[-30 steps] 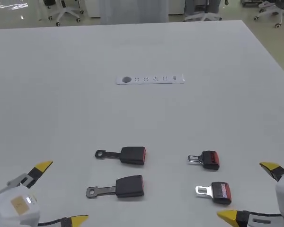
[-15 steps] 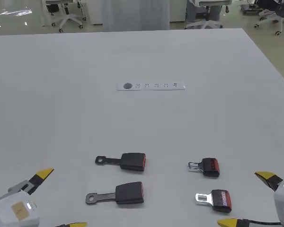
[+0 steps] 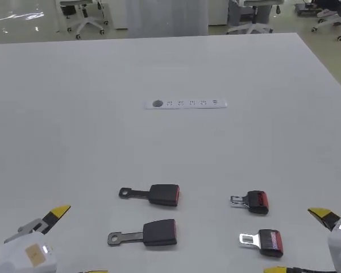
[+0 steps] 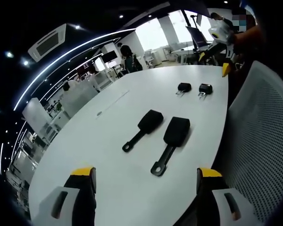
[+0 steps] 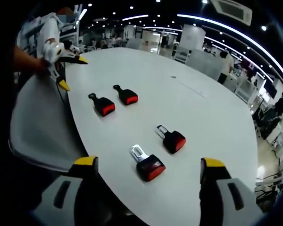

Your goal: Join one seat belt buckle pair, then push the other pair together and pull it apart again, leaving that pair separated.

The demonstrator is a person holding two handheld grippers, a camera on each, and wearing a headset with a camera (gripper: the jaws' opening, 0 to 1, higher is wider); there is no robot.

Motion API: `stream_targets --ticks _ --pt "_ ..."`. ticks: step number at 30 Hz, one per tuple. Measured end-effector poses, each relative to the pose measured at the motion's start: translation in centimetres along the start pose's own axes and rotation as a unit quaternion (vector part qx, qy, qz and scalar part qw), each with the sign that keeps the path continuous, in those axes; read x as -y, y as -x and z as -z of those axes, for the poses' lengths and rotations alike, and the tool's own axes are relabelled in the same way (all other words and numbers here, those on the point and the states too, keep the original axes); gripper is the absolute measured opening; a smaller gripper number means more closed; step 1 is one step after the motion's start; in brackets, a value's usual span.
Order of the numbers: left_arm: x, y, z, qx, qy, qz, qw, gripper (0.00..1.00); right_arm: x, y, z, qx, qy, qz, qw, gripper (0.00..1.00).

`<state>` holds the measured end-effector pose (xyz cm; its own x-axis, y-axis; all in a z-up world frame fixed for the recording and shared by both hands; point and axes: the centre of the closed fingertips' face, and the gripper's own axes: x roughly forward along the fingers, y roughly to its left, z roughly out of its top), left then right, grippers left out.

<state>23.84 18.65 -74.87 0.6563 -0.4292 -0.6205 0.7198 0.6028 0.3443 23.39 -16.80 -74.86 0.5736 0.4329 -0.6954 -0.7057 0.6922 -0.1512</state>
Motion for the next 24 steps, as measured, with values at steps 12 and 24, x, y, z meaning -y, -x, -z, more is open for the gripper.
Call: stream_targets --ticks 12,24 --pt "1.0 0.0 0.3 -0.013 0.045 0.045 0.9979 0.78 -0.5 -0.4 -0.3 -0.013 0.032 -0.020 0.9992 0.80" --pt "1.3 -2.7 -0.4 -0.052 0.003 0.111 0.9924 0.71 -1.0 -1.3 -1.7 -0.006 0.088 -0.080 0.9929 0.54"
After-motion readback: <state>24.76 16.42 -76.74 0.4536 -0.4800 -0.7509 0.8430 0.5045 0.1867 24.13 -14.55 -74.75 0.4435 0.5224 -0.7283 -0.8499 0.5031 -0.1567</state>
